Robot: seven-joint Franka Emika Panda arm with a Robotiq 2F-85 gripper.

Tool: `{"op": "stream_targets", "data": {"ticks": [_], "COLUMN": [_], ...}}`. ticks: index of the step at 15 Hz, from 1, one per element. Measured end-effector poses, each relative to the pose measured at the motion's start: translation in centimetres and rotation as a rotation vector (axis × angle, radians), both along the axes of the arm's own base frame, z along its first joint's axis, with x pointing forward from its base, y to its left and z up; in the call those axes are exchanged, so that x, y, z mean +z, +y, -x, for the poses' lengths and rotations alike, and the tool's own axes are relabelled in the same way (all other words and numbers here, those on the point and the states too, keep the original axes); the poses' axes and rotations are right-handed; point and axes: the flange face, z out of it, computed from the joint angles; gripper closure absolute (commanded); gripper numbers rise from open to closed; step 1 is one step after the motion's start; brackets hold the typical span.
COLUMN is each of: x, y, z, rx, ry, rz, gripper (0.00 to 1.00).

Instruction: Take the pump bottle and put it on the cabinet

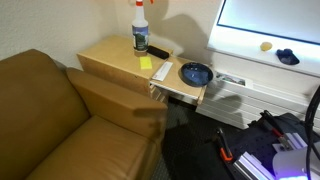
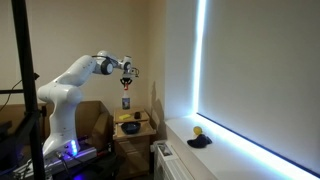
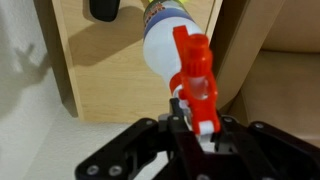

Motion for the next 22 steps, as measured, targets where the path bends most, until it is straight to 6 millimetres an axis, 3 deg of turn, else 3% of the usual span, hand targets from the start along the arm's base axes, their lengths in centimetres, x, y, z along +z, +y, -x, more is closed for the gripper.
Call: {"op": "stream_targets", "data": {"ticks": [8,12,14,15,19,22], "x": [-4.7,-8.0,-8.3,-8.3,-8.2,-7.0], "y": [7.4,8.1,7.9,7.9,7.8,8.1], "z": [-0.5,-0.9,-1.1,-1.2,-1.3,-1.3], "rx": [0.176,0.220,0.227,0.229,0.227,0.226], "ry": [-0.042,-0.032,-0.040,-0.042,-0.051,-0.068], "rz": [-0.003,0.001,-0.002,-0.002,-0.009,-0.044], "gripper": [0.94,0.94,0.94,0.55,0.27,0.08]}}
